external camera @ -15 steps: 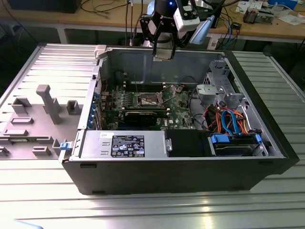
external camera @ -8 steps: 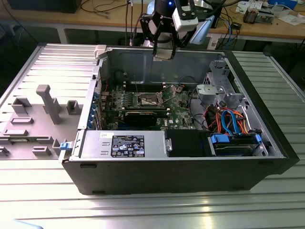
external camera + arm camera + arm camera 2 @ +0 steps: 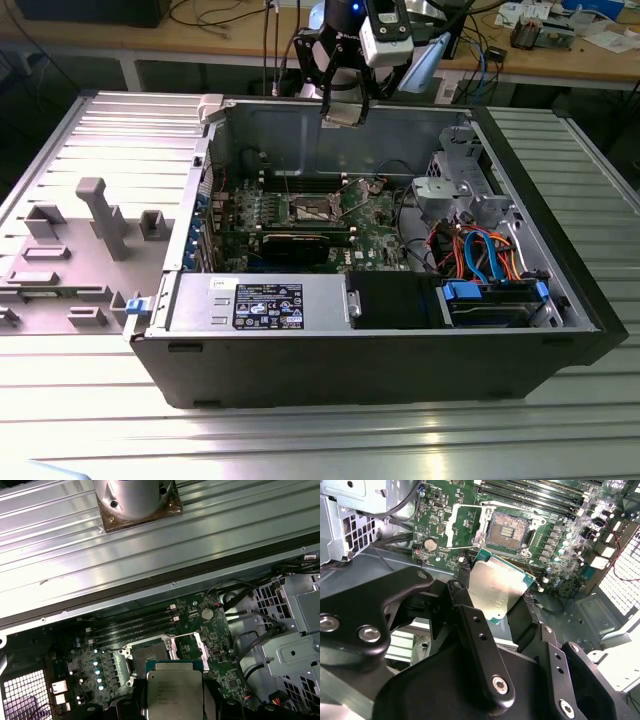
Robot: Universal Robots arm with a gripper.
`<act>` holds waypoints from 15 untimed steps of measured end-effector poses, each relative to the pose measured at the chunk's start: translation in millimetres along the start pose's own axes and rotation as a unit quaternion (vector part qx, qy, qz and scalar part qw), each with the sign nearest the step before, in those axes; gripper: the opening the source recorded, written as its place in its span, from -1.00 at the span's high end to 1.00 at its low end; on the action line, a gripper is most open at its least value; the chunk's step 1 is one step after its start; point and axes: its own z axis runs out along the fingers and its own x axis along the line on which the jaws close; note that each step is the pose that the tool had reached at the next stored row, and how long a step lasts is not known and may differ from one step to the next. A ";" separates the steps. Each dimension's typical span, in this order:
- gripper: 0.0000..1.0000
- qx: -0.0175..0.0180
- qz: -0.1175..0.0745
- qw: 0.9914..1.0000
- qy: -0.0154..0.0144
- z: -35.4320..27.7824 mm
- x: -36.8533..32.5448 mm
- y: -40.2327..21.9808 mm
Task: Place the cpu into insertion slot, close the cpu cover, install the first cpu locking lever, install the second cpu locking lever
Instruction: 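Place the cpu into insertion slot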
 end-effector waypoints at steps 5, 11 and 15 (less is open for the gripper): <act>-0.09 0.000 0.000 1.000 0.000 0.0 0.0 0.0; -0.09 0.000 0.016 1.000 -0.001 0.1 0.0 0.0; -0.09 -0.001 0.035 0.999 -0.003 0.2 0.0 0.0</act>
